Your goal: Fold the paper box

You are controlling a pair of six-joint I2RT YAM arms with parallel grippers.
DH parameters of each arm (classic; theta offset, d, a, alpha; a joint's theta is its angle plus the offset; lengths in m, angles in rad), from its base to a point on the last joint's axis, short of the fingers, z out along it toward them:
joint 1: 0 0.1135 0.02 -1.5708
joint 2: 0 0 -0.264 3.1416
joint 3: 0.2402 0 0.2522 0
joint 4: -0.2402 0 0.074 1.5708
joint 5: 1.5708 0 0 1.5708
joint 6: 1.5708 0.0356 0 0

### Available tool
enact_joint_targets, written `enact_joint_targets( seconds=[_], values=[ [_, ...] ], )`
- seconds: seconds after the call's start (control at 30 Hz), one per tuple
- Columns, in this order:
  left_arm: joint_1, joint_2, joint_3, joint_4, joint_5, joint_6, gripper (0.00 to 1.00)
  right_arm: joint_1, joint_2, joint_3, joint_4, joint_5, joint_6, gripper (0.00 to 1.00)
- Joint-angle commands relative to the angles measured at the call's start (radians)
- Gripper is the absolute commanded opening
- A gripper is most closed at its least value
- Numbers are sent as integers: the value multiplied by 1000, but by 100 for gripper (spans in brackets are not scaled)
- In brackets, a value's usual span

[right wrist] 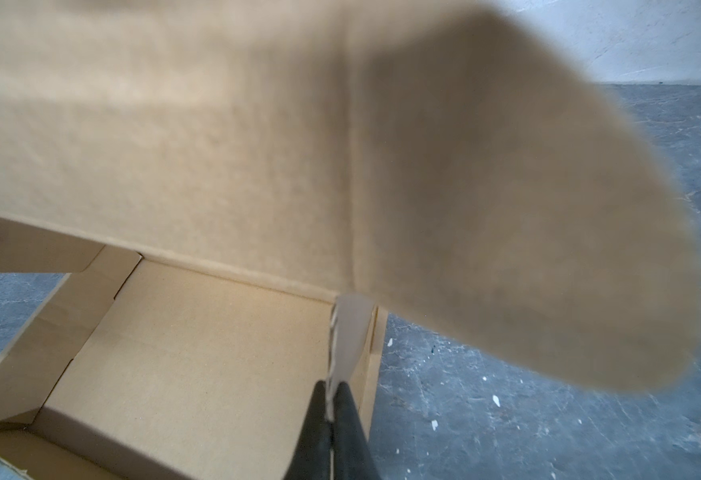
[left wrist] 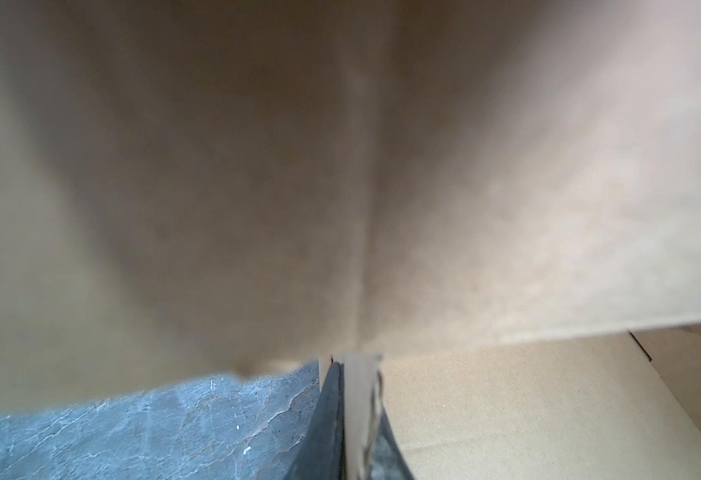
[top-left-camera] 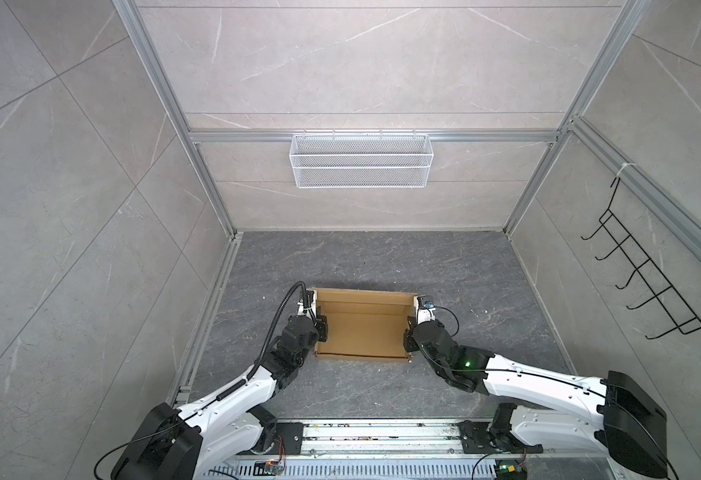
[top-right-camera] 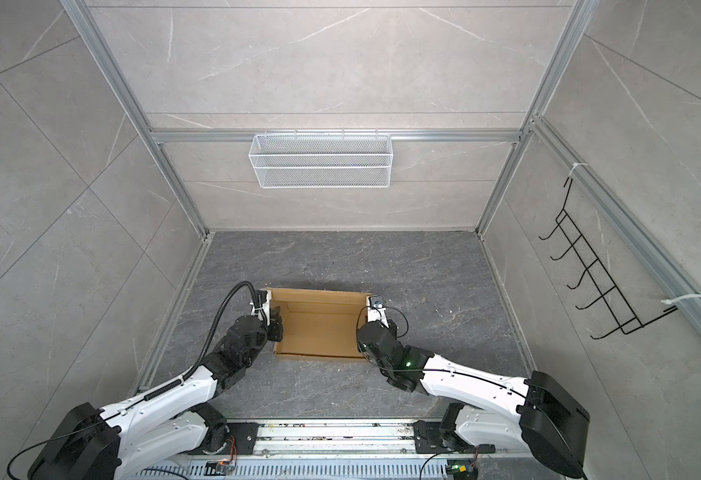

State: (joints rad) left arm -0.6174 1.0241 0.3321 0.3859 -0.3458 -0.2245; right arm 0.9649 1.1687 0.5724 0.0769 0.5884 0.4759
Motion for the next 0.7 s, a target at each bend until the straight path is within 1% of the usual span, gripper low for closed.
enact_joint_targets(
  seconds=[0.0, 0.23, 0.37, 0.5, 0.67],
  values=[
    [-13, 24, -43, -19, 22, -28, 7, 13, -1, -48, 3, -27, 6, 3],
    [-15, 57, -75, 10, 15, -59, 7, 14, 2, -80, 14, -42, 9, 4],
    [-16, 38, -90, 6, 8, -61, 7, 14, -13, -84, 2, -43, 13, 7],
    [-18, 21, -94, -3, -6, -58, 7, 12, -65, -81, -44, -79, 10, 17],
    [-19, 65, -104, 60, -32, -43, 7, 2, -130, -75, -129, -150, 10, 32]
  ],
)
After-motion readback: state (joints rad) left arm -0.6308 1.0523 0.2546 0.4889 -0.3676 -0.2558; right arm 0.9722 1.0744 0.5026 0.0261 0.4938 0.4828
